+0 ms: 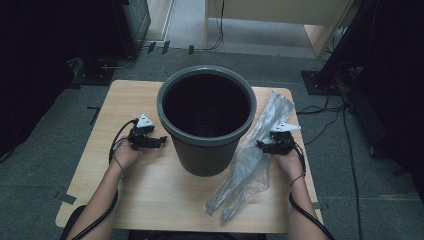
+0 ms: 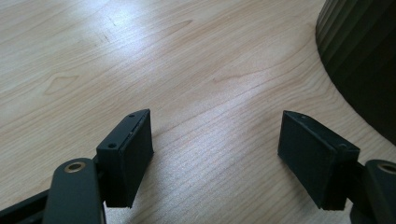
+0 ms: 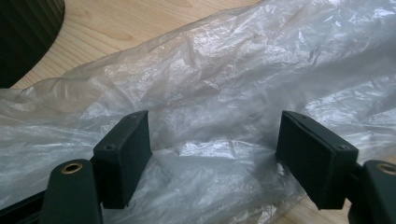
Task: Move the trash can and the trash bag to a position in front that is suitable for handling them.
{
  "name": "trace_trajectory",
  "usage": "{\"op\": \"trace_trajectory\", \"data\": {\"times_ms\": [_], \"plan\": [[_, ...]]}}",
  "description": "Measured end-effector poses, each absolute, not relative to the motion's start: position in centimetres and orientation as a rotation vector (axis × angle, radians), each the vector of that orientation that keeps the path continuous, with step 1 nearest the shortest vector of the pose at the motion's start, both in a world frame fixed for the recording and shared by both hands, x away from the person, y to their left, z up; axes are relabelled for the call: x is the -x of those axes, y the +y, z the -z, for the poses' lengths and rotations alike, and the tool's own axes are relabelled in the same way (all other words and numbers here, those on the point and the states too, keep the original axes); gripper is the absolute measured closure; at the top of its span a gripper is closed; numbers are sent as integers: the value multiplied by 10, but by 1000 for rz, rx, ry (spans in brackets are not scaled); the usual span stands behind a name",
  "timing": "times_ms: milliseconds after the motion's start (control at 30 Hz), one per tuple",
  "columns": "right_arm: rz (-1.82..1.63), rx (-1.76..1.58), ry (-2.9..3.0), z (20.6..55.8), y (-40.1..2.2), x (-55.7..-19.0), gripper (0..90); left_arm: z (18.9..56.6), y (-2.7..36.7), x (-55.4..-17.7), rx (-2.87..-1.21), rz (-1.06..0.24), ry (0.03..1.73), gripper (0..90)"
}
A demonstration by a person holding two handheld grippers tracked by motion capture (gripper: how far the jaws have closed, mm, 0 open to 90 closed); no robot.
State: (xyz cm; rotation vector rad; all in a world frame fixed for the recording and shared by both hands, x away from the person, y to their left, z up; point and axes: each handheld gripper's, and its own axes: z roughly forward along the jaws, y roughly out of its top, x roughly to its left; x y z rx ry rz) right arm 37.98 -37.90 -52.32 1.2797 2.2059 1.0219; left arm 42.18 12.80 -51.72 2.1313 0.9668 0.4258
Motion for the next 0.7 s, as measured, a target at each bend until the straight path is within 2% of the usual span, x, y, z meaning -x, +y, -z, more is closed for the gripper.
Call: {"op": "trace_trajectory", "data": {"times_ms": [200,533,700], "plan": [[-1023,-1282,2203,523,-378,-379,257,517,126,-422,-2129,-440,1010,180],[-1029,-1280,2213,523,-376,-378,251,518,121,-420,-2095,-480,1097,167],[-1019,-1282,2214,523,-372,-379,213,518,119,-426,-2081,-494,1122,167]]}}
